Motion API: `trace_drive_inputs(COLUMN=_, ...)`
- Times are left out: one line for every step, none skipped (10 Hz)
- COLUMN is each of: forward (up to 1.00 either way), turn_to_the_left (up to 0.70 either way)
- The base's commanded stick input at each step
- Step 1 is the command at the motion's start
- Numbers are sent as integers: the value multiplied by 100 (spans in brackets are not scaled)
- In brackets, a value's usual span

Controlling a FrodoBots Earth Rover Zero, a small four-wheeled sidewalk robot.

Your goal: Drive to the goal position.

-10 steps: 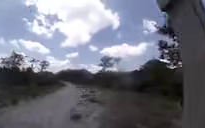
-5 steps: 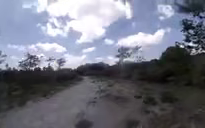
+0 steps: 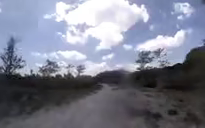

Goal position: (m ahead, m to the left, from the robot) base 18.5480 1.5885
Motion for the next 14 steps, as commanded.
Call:
trace_drive_inputs(forward=85, turn_to_the_left=0)
trace_drive_inputs(forward=85, turn_to_the_left=0)
trace_drive_inputs(forward=85, turn_to_the_left=0)
trace_drive_inputs(forward=85, turn_to_the_left=0)
trace_drive_inputs(forward=85, turn_to_the_left=0)
trace_drive_inputs(forward=85, turn_to_the_left=0)
trace_drive_inputs(forward=85, turn_to_the_left=0)
trace_drive_inputs(forward=85, turn_to_the_left=0)
trace_drive_inputs(forward=85, turn_to_the_left=4)
trace_drive_inputs(forward=85, turn_to_the_left=30)
trace_drive_inputs(forward=85, turn_to_the_left=34)
trace_drive_inputs(forward=85, turn_to_the_left=8)
trace_drive_inputs(forward=85, turn_to_the_left=0)
trace_drive_inputs(forward=85, turn_to_the_left=0)
